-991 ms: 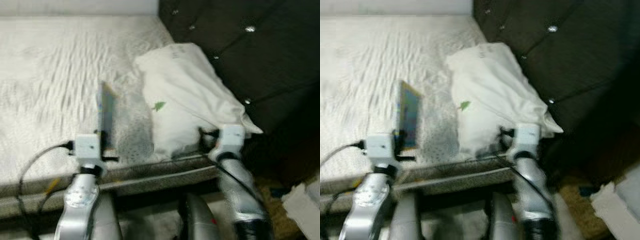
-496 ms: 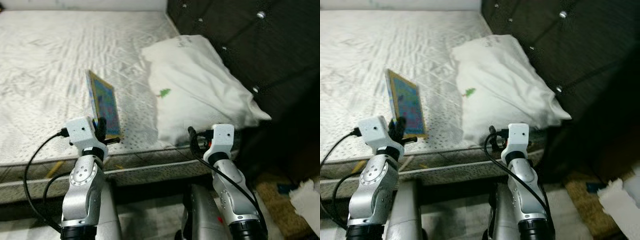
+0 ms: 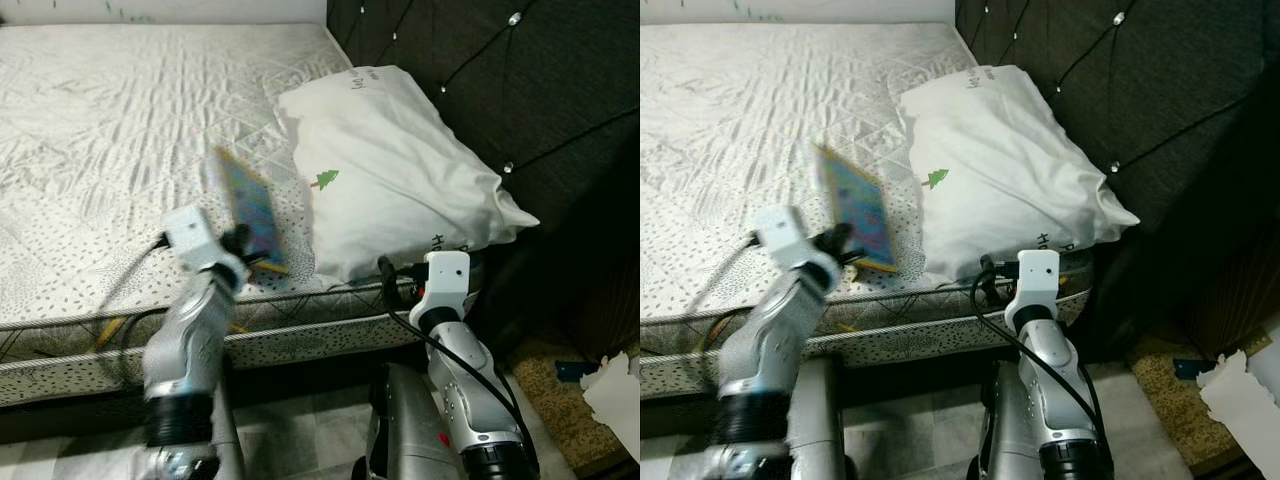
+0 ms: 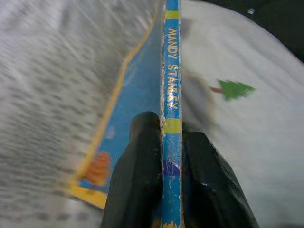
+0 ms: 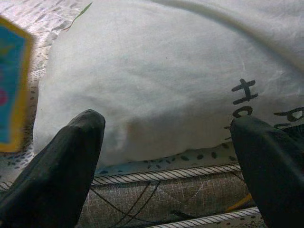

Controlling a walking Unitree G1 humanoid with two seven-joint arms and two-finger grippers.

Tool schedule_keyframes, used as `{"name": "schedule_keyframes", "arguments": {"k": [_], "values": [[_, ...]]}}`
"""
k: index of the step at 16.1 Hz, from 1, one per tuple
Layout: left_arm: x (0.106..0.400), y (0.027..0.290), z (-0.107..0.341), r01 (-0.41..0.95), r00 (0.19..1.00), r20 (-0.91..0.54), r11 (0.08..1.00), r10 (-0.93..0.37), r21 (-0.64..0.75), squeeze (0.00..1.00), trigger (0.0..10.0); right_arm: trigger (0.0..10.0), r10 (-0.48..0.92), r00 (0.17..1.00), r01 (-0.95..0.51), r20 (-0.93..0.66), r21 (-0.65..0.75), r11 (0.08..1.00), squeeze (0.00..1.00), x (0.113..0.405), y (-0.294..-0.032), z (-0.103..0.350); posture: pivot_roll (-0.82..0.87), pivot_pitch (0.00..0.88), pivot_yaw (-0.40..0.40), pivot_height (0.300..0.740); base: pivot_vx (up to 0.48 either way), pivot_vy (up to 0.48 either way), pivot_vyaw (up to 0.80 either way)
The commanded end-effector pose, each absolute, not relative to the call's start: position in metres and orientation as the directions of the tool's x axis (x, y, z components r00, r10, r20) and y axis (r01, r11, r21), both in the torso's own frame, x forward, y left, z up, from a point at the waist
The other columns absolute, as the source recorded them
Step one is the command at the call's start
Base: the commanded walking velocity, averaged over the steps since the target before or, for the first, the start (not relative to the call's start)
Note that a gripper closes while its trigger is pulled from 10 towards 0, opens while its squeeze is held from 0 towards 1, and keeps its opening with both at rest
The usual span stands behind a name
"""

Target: Clean up the room

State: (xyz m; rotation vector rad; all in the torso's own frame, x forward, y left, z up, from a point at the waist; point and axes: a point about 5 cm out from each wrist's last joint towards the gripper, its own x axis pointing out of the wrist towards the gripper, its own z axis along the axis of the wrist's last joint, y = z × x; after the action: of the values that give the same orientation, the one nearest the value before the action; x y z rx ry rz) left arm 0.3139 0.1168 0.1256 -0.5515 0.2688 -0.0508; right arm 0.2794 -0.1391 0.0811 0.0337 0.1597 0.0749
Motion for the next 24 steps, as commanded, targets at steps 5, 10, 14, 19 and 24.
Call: {"name": "schedule_keyframes", "arguments": {"k": [5, 10, 14, 19, 24], "values": [[0.320, 0.096, 0.142, -0.007, 0.941, -0.254, 0.734, -0.226, -0.679, 0.00, 10.0, 10.0, 0.063, 0.987, -0.059, -0.149, 0.033, 0.998, 0.00, 0.281, -0.143, 0.085, 0.04, 0.012, -0.064, 0.505, 0.000, 0.000, 0.00], [0.312, 0.090, 0.174, 0.063, 0.942, -0.191, 0.703, -0.276, -0.708, 0.00, 10.0, 10.0, 0.064, 0.986, -0.060, -0.154, 0.032, 0.998, 0.00, 0.282, -0.145, 0.085, 0.05, 0.016, -0.072, 0.505, 0.000, 0.000, 0.00], [0.309, 0.096, 0.193, 0.078, 0.949, -0.157, 0.688, -0.273, -0.722, 0.00, 10.0, 10.0, 0.066, 0.985, -0.062, -0.158, 0.030, 0.998, 0.00, 0.284, -0.145, 0.084, 0.06, 0.011, -0.074, 0.505, 0.000, 0.000, 0.00], [0.301, 0.118, 0.142, -0.106, 0.913, -0.347, 0.698, -0.214, -0.709, 0.00, 10.0, 10.0, 0.062, 0.985, -0.058, -0.158, 0.026, 0.998, 0.00, 0.287, -0.147, 0.085, 0.05, 0.006, -0.077, 0.505, 0.000, 0.000, 0.00], [0.297, 0.138, 0.130, -0.146, 0.910, -0.377, 0.719, -0.172, -0.680, 0.00, 10.0, 10.0, 0.066, 0.985, -0.063, -0.160, 0.018, 0.998, 0.00, 0.290, -0.147, 0.085, 0.05, 0.004, -0.086, 0.505, 0.000, 0.000, 0.00]]}}
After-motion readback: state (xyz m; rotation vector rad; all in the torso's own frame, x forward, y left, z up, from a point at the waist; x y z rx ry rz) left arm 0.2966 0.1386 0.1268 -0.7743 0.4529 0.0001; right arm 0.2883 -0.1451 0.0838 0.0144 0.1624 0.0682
